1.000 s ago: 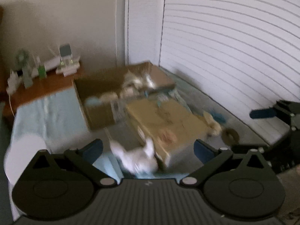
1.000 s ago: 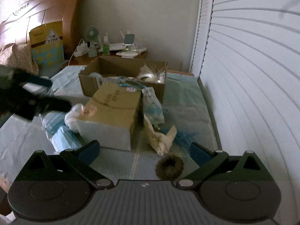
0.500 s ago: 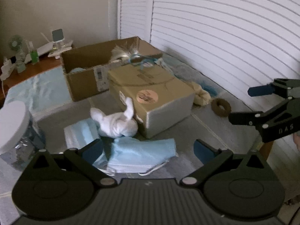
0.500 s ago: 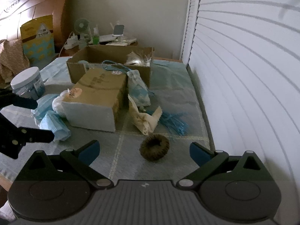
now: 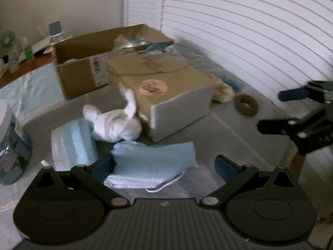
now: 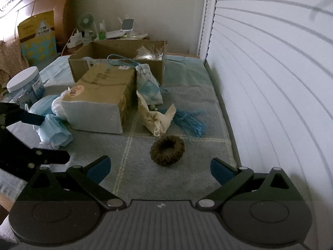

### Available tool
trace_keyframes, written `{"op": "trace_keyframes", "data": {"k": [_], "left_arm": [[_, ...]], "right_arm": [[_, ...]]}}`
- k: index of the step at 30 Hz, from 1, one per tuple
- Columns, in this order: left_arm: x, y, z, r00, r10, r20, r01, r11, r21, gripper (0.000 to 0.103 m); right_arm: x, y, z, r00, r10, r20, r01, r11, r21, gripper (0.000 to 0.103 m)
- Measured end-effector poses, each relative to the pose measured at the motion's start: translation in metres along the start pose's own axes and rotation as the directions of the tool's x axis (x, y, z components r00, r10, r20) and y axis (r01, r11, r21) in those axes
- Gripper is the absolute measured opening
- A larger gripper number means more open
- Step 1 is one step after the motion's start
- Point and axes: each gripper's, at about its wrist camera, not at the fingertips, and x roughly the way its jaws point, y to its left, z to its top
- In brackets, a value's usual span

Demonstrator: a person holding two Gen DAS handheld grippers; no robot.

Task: Organize soft objects
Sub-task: 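Return the right tool to the bed and grasp the brown fuzzy ring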

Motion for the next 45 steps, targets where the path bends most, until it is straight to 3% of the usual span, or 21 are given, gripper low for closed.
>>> {"op": "trace_keyframes", "data": {"k": [6,14,17,27,36,39,42,45], "left_arm": [[0.009,0.005,-0.003,0.999,0.036,-0.021,-0.037,0.998,-0.045,0.102],[0.011,0.000,-0.007,0.997,0.076,-0.004,-0.076,0.996,-0.037,0.102],[0.012,-0.002,-0.006,0.996,0.089,-0.007,-0.089,0.995,-0.038,0.102],[0.012,-0.004,-0.005,0.993,0.114,-0.018,-0.115,0.991,-0.061,0.102],[0.004,-0.001,-0.004,0.994,0.106,0.027,-0.104,0.992,-0.071,0.099],[0.003,0.001,-0.001,0.995,0.098,0.035,-0.095,0.992,-0.080,0.093],[0.005,0.003,0.000,0.995,0.095,0.033,-0.092,0.993,-0.077,0.092],[0.009,0.004,0.000,0.996,0.084,0.011,-0.083,0.994,-0.077,0.080]], "right_arm": [[0.007,-0.001,-0.004,1.000,-0.001,-0.022,0.001,1.000,0.001,0.103],[0.023,-0.003,-0.010,0.999,-0.022,-0.039,0.022,1.000,0.009,0.103],[0.030,-0.004,-0.010,0.999,-0.036,-0.037,0.036,0.999,0.006,0.092],[0.041,-0.002,0.001,0.998,-0.058,-0.006,0.058,0.998,0.005,0.075],[0.044,-0.001,0.006,0.998,-0.068,-0.002,0.068,0.998,0.014,0.064],[0.044,-0.002,0.007,0.997,-0.072,-0.003,0.072,0.997,0.021,0.059],[0.044,-0.003,0.007,0.997,-0.072,-0.002,0.072,0.997,0.031,0.053],[0.043,-0.003,0.008,0.998,-0.069,-0.002,0.069,0.997,0.029,0.047]]}}
